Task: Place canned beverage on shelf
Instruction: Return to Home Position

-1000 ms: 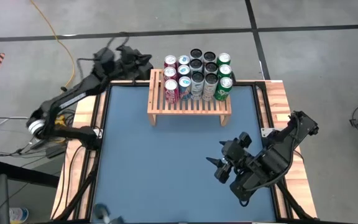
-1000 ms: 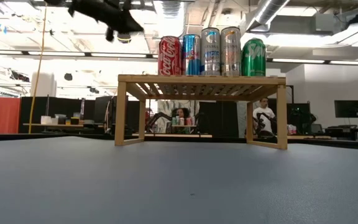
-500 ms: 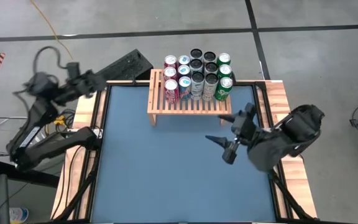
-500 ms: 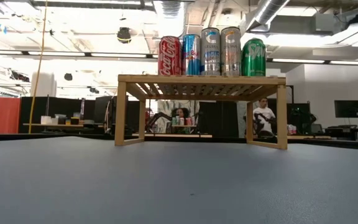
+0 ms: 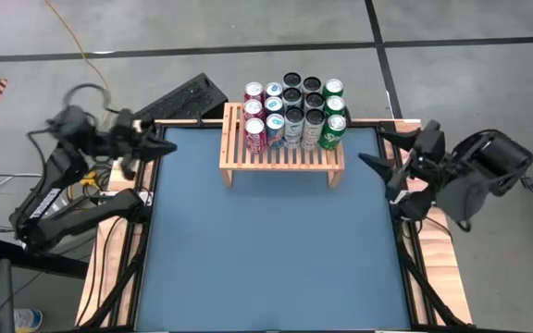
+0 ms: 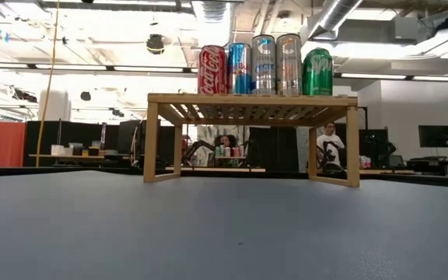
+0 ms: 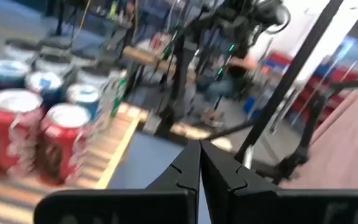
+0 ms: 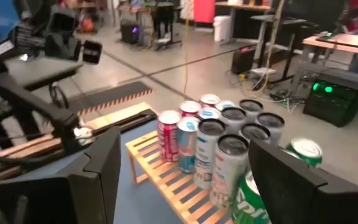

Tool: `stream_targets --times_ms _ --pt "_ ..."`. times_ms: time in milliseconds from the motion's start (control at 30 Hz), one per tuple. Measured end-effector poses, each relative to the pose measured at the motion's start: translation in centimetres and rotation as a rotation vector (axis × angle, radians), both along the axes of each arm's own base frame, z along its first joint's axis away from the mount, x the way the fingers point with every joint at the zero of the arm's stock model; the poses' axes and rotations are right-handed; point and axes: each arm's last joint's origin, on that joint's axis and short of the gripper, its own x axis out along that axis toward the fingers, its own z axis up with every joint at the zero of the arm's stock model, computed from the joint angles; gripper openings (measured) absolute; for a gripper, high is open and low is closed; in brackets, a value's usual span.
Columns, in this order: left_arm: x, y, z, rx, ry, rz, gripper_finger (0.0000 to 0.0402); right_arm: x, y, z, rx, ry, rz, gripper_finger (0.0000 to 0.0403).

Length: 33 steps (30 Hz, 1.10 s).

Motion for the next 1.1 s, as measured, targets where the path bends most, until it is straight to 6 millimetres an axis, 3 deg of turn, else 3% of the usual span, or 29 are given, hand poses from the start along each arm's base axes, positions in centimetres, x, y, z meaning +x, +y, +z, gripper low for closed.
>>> stream_targets --times_ms 167,367,467,733,833,933,1100 --pt "0.7 0.4 -0.6 0.072 0.049 -0.005 0.0 -2.0 0.5 -5.9 0.047 -0.107 0.023 0.0286" --pt "-0.5 -1.6 0.4 0.223 -0.079 -0.07 0.0 -4.6 -0.1 -11.9 0.128 -0.315 0.08 0.0286" --pt "-0.4 -2.0 -1.4 0.194 -0.104 -0.052 0.0 -5.6 -1.1 -13.2 0.213 -0.37 0.103 0.0286" --pt "2.6 -2.9 -10.1 -0.024 -0.35 -0.219 0.0 -5.9 -1.7 -15.1 0.254 -0.406 0.102 0.0286" --pt "3.6 -3.9 -13.1 -0.101 -0.356 -0.224 0.0 -5.8 -1.5 -16.2 0.265 -0.411 0.1 0.0286" --pt "3.8 -5.1 -14.0 -0.134 -0.352 -0.202 0.0 -5.8 -1.4 -17.3 0.283 -0.413 0.099 0.0286" --pt "3.4 -6.7 -13.1 -0.096 -0.39 -0.282 0.0 -5.7 -0.8 -18.7 0.341 -0.445 0.114 0.0286"
